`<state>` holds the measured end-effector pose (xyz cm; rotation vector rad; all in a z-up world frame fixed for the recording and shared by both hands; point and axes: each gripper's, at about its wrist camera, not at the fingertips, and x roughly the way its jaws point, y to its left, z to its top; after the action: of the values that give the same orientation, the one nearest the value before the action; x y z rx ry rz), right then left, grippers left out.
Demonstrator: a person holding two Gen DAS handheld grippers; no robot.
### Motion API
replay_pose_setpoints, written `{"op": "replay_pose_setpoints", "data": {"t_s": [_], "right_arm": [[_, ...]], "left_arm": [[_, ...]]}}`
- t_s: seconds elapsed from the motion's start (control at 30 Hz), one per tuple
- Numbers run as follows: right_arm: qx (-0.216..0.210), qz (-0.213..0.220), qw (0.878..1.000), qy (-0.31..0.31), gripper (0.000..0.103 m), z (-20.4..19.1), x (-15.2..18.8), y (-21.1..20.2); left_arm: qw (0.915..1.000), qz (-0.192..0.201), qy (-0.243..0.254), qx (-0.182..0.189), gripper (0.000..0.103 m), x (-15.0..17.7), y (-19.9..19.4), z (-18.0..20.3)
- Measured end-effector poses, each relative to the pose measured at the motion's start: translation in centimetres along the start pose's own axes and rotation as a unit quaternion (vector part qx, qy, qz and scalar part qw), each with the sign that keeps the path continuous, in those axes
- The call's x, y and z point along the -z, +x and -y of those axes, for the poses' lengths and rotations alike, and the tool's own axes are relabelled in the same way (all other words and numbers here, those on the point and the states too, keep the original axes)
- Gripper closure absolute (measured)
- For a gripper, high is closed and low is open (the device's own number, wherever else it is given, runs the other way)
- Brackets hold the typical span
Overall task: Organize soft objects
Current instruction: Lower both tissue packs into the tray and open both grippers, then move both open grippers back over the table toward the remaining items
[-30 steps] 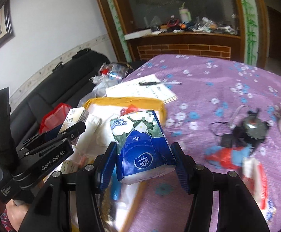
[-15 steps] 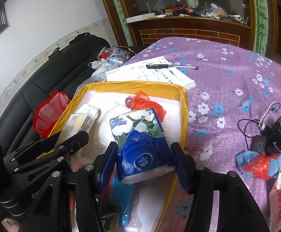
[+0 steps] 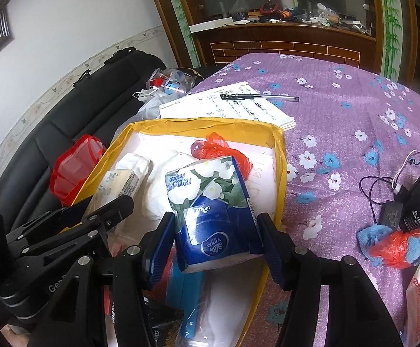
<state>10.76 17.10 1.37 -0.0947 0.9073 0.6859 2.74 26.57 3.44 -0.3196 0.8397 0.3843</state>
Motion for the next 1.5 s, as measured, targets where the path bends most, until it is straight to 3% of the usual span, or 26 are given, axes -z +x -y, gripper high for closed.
{"op": "replay_pose_setpoints", "data": {"t_s": [0.23, 0.63, 0.93, 1.5], "right_arm": [[-0.011, 0.004, 1.000, 0.009, 0.043, 0.2, -0.1, -0.9], [-0.035, 0.032, 0.999, 0.015, 0.043, 0.6, 0.6, -5.2], [-0.043, 0.058, 0.997, 0.025, 0.043, 2.6, 1.7, -10.1], [-0.031, 0.065, 0.997, 0.036, 0.039, 7.0, 4.5, -13.8]], "left_arm": [[1.0000, 0.007, -0.006, -0.002, 0.046, -0.1, -0.4, -0.2], [0.9994, 0.034, -0.005, 0.003, 0.046, -0.1, -2.8, 0.3], [0.9980, 0.057, 0.019, 0.020, 0.046, 0.4, -5.6, 3.3], [0.9971, 0.055, 0.050, 0.017, 0.046, 2.0, -6.5, 6.6]]}}
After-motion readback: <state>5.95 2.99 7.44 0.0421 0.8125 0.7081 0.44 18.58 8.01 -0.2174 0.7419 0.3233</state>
